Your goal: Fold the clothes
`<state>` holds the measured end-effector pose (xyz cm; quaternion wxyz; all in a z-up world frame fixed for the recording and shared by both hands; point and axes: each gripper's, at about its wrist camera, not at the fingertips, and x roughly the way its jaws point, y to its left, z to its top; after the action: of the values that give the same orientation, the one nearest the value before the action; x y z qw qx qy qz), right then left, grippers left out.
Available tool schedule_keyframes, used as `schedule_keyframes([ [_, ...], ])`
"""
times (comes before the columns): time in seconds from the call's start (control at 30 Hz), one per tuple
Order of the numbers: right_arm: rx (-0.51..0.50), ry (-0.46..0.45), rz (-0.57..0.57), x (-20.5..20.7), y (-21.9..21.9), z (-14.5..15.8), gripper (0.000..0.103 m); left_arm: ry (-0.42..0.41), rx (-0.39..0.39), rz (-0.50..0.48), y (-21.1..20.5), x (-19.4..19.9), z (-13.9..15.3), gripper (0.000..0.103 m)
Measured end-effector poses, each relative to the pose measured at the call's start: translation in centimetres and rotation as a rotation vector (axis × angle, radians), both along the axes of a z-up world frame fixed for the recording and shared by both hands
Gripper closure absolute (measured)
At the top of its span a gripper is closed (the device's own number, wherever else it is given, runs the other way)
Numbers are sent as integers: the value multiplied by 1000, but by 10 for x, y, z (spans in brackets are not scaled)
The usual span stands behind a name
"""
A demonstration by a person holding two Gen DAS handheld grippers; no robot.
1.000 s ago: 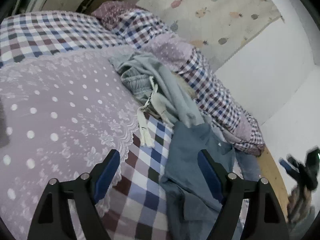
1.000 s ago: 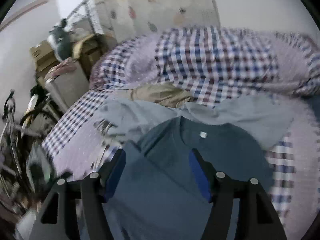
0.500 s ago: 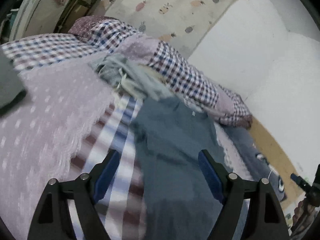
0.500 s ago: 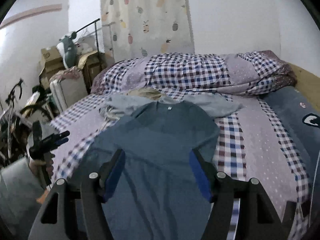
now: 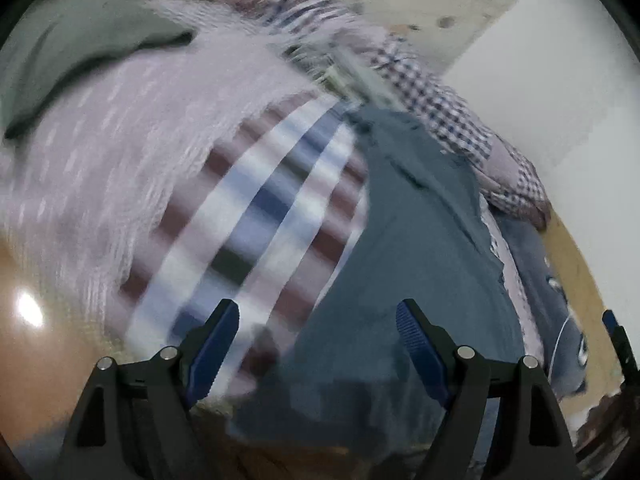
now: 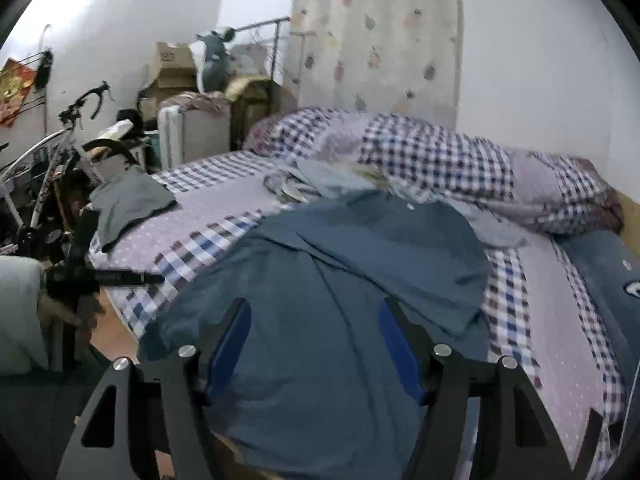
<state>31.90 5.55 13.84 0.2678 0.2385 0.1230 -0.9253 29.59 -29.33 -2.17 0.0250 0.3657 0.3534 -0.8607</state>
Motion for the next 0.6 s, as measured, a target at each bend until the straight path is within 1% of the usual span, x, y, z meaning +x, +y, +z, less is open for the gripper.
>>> schedule_keyframes([
  [0.07, -18, -1, 11, 2, -7, -5, 33, -19, 35, 17, 4, 9, -11, 19],
  [0.17, -35, -44, 16, -2, -14, -17, 33, -43, 26, 11, 10, 12, -21, 19],
  [0.3, 5, -57, -4, -5, -17, -30, 33, -104, 38, 2, 9, 7, -38, 19],
  [0.47, 9, -60, -24, -7, -17, -34, 33, -118, 37, -33, 12, 6, -45, 19],
  [0.6, 23, -40, -24, -6, -19, -35, 33, -128, 91, -65, 15, 13, -44, 19],
])
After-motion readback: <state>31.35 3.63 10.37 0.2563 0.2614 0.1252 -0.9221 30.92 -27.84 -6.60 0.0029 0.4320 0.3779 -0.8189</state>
